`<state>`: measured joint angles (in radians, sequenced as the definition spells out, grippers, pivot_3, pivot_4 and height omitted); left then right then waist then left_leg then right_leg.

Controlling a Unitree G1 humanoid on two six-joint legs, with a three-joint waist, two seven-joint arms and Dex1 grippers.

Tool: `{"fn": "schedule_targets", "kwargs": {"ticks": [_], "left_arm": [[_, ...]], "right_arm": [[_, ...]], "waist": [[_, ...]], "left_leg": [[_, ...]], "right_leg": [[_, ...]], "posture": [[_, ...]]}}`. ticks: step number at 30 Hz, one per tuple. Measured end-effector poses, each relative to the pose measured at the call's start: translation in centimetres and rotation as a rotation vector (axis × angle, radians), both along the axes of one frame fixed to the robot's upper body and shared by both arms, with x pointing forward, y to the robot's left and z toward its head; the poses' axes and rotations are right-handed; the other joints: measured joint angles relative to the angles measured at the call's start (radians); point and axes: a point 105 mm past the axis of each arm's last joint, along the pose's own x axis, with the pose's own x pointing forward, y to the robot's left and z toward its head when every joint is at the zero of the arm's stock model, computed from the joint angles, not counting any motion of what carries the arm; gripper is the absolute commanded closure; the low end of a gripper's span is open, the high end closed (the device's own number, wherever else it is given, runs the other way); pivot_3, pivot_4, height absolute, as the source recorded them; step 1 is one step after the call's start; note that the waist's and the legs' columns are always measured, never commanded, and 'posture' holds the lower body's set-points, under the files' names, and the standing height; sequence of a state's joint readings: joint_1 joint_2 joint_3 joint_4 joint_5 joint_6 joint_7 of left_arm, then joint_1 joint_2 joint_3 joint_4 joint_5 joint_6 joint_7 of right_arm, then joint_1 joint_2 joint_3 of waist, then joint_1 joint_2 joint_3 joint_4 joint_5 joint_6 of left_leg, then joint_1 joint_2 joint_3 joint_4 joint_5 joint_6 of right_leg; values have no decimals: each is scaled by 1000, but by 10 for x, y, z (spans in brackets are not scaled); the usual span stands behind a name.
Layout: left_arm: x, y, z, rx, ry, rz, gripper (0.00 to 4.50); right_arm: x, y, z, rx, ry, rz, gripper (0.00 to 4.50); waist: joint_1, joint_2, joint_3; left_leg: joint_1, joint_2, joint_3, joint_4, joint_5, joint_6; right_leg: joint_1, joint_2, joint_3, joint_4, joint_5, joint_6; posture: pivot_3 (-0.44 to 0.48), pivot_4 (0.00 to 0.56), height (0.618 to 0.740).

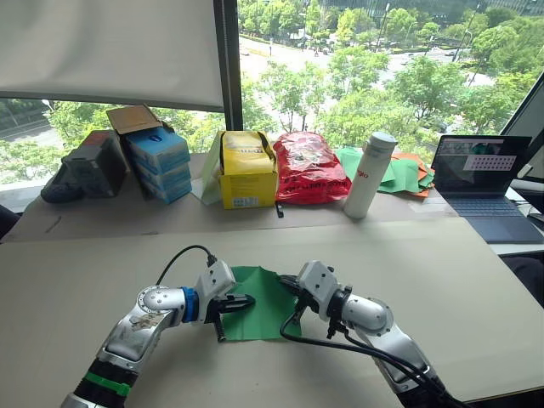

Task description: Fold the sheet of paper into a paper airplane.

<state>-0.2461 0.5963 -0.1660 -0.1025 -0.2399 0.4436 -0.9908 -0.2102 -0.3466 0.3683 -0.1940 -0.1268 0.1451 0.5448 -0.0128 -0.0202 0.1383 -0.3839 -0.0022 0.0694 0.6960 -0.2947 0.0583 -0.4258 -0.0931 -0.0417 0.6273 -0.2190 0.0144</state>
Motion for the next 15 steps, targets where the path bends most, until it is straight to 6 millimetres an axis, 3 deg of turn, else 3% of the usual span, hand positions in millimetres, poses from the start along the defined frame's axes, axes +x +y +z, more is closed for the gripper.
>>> {"fn": "schedule_targets", "kwargs": {"ticks": [11,15], "left_arm": [[4,2,2,-3,4,27,4500],[17,-6,23,-10,-56,8,4500]], "right_arm": [[-7,4,-19,-227,-44,63,4476],[-5,7,-19,-223,-7,56,4476]], "waist": [[1,0,0],[3,-1,0]], "left_leg": [[1,0,0,0,-1,1],[0,0,0,2,-1,1]], "right_leg": [[1,1,-1,0,0,0],[1,1,-2,0,0,0]], "posture": [[0,150,740],[0,150,740]]}}
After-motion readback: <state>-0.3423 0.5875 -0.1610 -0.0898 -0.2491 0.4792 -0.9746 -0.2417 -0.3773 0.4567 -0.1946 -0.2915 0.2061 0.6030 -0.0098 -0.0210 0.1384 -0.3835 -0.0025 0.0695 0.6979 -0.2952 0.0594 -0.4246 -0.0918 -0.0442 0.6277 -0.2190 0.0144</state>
